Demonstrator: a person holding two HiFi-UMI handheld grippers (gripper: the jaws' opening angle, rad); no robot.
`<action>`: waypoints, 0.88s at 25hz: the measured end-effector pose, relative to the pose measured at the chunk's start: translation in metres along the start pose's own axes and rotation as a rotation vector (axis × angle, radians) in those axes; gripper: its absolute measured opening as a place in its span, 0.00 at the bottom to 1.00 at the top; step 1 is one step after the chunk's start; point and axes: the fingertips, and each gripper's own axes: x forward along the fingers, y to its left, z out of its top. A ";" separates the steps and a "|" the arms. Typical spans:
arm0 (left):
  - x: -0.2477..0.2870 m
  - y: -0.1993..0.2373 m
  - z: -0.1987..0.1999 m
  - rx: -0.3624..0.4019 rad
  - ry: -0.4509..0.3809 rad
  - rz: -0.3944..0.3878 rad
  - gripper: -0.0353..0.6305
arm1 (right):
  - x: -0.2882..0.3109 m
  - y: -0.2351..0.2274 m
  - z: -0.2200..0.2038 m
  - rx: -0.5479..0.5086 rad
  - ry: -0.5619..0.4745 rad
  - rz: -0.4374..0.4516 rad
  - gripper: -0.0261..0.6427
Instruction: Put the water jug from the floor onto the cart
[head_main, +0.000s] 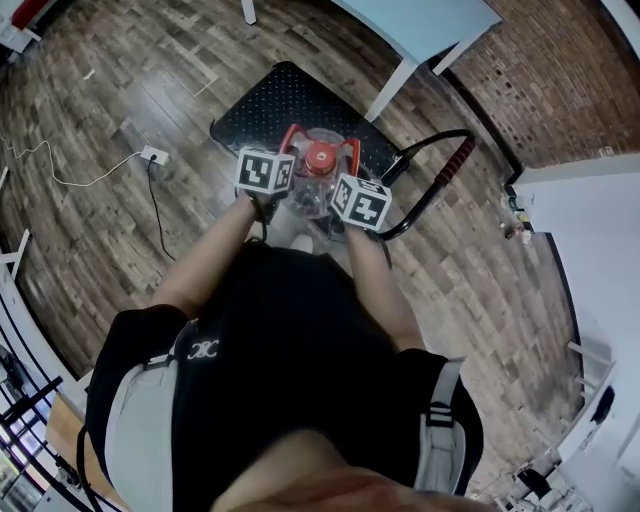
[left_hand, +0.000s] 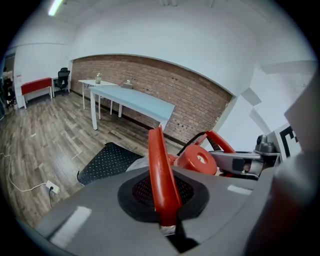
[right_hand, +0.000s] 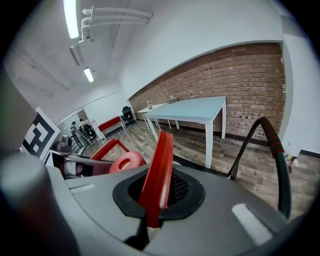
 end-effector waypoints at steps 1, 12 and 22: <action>0.007 0.001 0.006 0.008 0.009 -0.002 0.05 | 0.006 -0.005 0.004 0.005 0.006 -0.008 0.06; 0.091 0.012 0.006 0.106 0.166 -0.121 0.06 | 0.059 -0.058 -0.019 0.111 0.086 -0.158 0.06; 0.184 0.022 0.004 0.276 0.269 -0.210 0.06 | 0.113 -0.107 -0.047 0.224 0.121 -0.353 0.06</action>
